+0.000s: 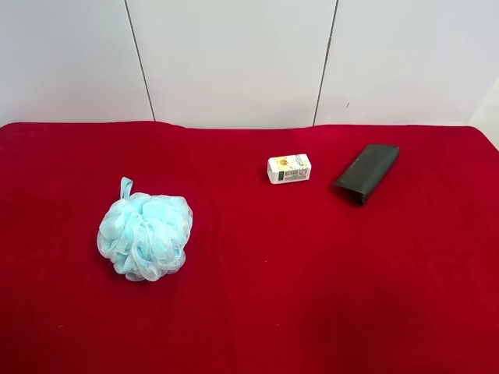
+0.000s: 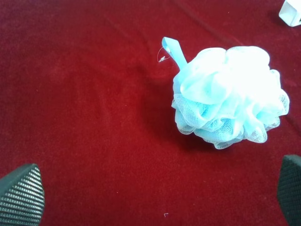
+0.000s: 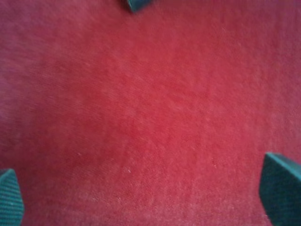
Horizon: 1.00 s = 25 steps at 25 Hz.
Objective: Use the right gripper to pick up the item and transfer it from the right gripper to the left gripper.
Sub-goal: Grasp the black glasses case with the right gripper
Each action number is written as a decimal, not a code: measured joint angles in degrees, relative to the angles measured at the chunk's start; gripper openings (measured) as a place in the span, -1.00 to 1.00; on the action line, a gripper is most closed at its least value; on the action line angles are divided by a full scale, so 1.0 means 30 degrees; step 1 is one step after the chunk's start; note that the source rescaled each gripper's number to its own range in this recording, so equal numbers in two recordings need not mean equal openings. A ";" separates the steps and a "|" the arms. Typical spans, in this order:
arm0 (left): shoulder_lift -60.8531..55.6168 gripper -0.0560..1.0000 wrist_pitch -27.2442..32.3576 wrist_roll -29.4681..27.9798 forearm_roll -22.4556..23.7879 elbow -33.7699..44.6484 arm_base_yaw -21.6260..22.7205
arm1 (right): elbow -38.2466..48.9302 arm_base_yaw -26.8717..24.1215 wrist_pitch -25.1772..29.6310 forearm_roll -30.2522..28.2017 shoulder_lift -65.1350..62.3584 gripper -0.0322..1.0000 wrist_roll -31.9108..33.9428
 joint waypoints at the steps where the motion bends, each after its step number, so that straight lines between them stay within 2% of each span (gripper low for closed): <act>1: 0.0000 1.00 0.0000 0.0000 0.0000 0.0000 0.0000 | -0.0188 0.0000 -0.0249 -0.0241 0.0662 1.00 0.0296; 7: 0.0000 1.00 0.0000 0.0000 0.0000 0.0000 0.0000 | -0.2541 0.0000 -0.1796 -0.1971 0.4629 1.00 0.2422; 16: 0.0000 1.00 0.0000 0.0000 0.0000 0.0000 0.0000 | -0.6777 0.0000 -0.1978 -0.5230 1.2157 1.00 0.6014; 21: 0.0000 1.00 0.0000 0.0000 0.0000 0.0000 0.0000 | -0.7768 0.0000 -0.2017 -0.8530 1.6089 1.00 0.8243; 25: 0.0000 1.00 0.0000 0.0000 0.0000 0.0000 0.0000 | -0.8105 0.0000 -0.1572 -1.1179 1.8307 1.00 0.8598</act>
